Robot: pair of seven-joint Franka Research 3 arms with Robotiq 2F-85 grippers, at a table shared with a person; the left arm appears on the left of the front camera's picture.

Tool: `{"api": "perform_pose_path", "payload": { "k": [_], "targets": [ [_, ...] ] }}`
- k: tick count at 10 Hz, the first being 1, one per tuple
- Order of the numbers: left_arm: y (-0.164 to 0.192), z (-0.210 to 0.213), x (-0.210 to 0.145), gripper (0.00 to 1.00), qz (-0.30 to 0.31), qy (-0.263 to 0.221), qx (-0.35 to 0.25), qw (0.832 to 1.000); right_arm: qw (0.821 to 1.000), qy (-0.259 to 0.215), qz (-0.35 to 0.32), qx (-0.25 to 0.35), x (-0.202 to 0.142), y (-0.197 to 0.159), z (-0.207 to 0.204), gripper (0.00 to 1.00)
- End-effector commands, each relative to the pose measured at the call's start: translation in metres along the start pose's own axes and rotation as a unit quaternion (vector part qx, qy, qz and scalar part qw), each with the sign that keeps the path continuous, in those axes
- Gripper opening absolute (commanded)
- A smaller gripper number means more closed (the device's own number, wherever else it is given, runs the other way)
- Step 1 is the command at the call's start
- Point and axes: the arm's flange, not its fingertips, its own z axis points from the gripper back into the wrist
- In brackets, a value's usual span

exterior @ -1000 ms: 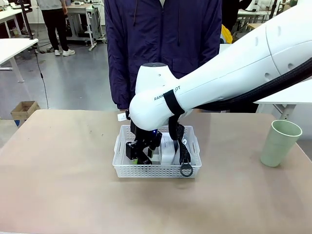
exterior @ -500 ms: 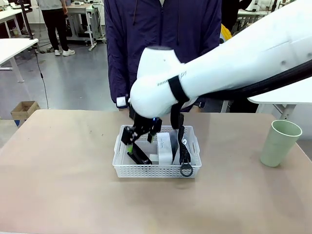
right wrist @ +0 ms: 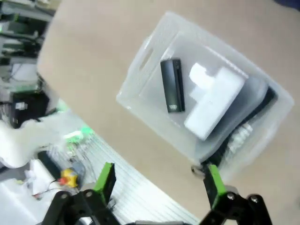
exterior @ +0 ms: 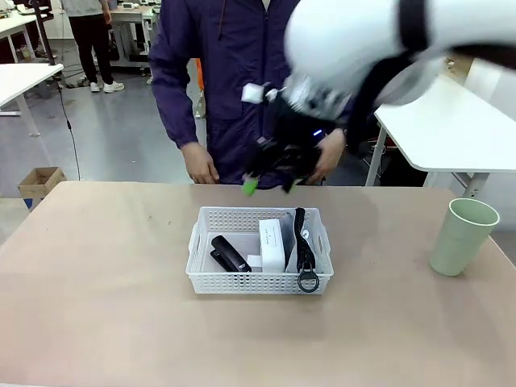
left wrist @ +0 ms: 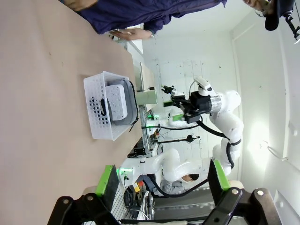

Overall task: Efficiently arrange items inside the basket to fit them all.
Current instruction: Pick up the Stapler and place it inside the Organizing basket.

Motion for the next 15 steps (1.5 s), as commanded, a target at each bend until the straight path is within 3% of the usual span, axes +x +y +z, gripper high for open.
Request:
{"api": "perform_pose_path", "payload": {
  "k": [1,3,5,7,10,11,13,14,15],
  "targets": [
    [-0.003,-0.002,-0.002,1.0,0.001,0.002,0.006,1.0,0.995,-0.036,-0.067,0.062,-0.055,-0.059,0.062,1.0],
    [-0.003,-0.002,-0.002,1.0,0.001,0.002,0.006,1.0,0.979,-0.067,-0.142,0.128,-0.114,-0.114,0.132,1.0],
    [-0.003,-0.002,-0.002,1.0,0.001,0.002,0.006,1.0,0.952,-0.102,-0.207,0.202,-0.181,-0.176,0.19,1.0],
    [-0.003,-0.002,-0.002,1.0,0.001,0.002,0.006,1.0,0.904,-0.166,-0.262,0.294,-0.249,-0.249,0.223,1.0],
    [-0.003,-0.002,-0.002,1.0,0.001,0.002,0.006,1.0,0.843,-0.217,-0.308,0.384,-0.327,-0.328,0.204,1.0],
    [-0.003,-0.002,-0.002,1.0,0.001,0.002,0.006,1.0,0.831,-0.222,-0.319,0.397,-0.343,-0.344,0.193,1.0],
    [-0.003,-0.002,-0.002,1.0,0.001,0.002,0.006,1.0,0.814,-0.233,-0.354,0.396,-0.354,-0.361,0.18,1.0],
    [-0.003,-0.002,-0.002,1.0,0.001,0.002,0.006,1.0,0.828,-0.221,-0.343,0.385,-0.358,-0.352,0.189,1.0],
    [-0.003,-0.002,-0.002,1.0,0.001,0.002,0.006,1.0,0.828,-0.221,-0.343,0.385,-0.358,-0.352,0.189,1.0]
  ]
}}
